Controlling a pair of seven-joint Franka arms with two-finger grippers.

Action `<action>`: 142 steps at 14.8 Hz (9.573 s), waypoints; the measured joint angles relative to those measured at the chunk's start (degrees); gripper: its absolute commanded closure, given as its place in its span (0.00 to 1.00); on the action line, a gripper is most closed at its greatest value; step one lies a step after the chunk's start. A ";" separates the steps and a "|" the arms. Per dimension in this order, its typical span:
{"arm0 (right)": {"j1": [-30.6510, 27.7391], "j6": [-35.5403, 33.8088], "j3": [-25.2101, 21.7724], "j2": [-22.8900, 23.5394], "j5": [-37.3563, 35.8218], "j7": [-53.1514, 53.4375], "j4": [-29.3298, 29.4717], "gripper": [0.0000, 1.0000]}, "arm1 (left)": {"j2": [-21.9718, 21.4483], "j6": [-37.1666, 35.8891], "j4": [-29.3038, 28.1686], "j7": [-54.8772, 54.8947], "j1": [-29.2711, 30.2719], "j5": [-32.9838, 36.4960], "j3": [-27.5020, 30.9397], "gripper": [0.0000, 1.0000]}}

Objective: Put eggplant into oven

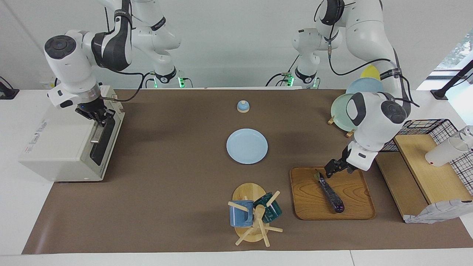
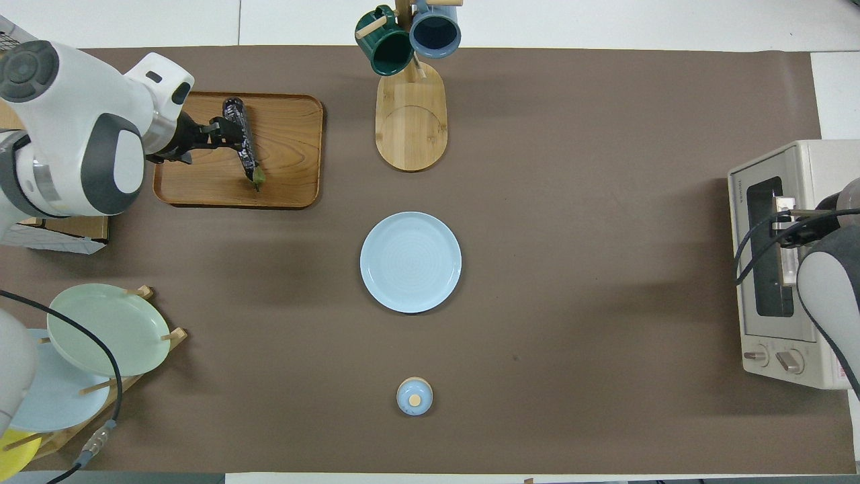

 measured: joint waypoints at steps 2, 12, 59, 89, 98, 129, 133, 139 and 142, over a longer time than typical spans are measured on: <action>-0.29 0.32 -0.01 0.00 -0.04 0.00 -0.49 1.00 | 2.53 4.29 0.07 -2.92 -1.15 0.01 -0.02 0.03; -0.14 0.88 0.28 -0.18 -0.05 0.00 -1.25 1.00 | 4.66 8.66 -2.40 -3.69 -1.58 6.40 0.16 0.28; 34.98 10.45 3.16 13.31 12.34 27.44 9.13 0.45 | -22.69 -14.62 -12.84 -0.04 -3.27 0.62 -7.22 0.00; 53.36 17.34 2.82 33.32 -4.49 39.22 19.79 1.00 | -28.05 -34.65 -0.57 11.62 1.55 1.98 0.05 0.00; 37.96 1.23 1.67 26.07 -8.56 22.11 20.67 1.00 | -27.21 -37.48 0.92 11.62 1.37 1.99 0.04 0.00; 3.58 10.35 1.92 5.69 -7.06 1.64 -8.61 0.75 | -27.57 -37.63 0.93 11.62 1.47 1.99 0.19 0.00; 3.58 10.35 1.94 5.67 -6.59 0.22 -8.61 0.74 | -27.57 -37.63 0.93 11.62 1.47 1.99 0.19 0.00; 3.67 4.82 4.16 4.81 0.40 -2.34 -4.00 0.88 | -27.57 -37.63 0.93 11.61 1.47 1.99 0.19 0.00; 4.19 5.70 7.66 4.71 2.82 -1.03 -3.15 1.00 | -27.57 -37.63 0.93 11.62 1.47 1.99 0.19 0.00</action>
